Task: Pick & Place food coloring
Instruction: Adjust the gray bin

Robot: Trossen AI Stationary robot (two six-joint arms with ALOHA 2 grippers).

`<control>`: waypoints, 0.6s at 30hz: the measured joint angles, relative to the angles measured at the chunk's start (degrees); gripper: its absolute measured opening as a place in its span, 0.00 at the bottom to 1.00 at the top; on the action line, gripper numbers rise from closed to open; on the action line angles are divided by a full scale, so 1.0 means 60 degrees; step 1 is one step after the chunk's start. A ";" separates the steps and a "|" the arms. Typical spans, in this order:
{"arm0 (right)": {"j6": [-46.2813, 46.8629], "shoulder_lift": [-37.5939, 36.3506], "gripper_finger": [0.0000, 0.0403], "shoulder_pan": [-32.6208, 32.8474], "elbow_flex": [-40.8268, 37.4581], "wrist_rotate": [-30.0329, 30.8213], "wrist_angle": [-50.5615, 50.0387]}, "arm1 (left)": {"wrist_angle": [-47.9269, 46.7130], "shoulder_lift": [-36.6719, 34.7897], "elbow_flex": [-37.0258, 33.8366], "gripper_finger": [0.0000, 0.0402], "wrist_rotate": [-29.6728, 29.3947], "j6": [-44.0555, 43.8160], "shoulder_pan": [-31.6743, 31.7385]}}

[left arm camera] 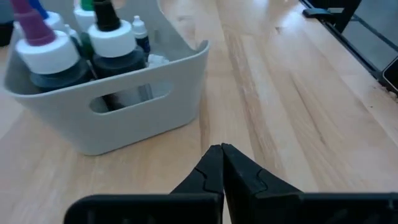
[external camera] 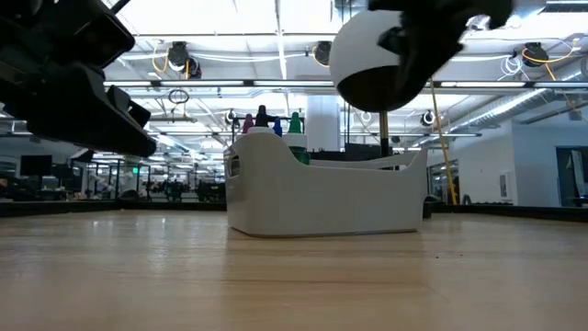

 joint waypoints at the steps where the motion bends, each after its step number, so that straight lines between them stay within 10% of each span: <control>1: 0.0254 -0.0169 0.02 0.0145 -0.0265 0.0164 0.0047 | 0.0000 0.0105 0.0092 0.01 0.0015 0.0001 0.0006; 18: 0.3026 -0.1856 0.00 0.0473 -0.5970 0.1389 0.6049 | -0.1223 0.2450 0.1990 0.02 -0.0631 -0.2188 0.1303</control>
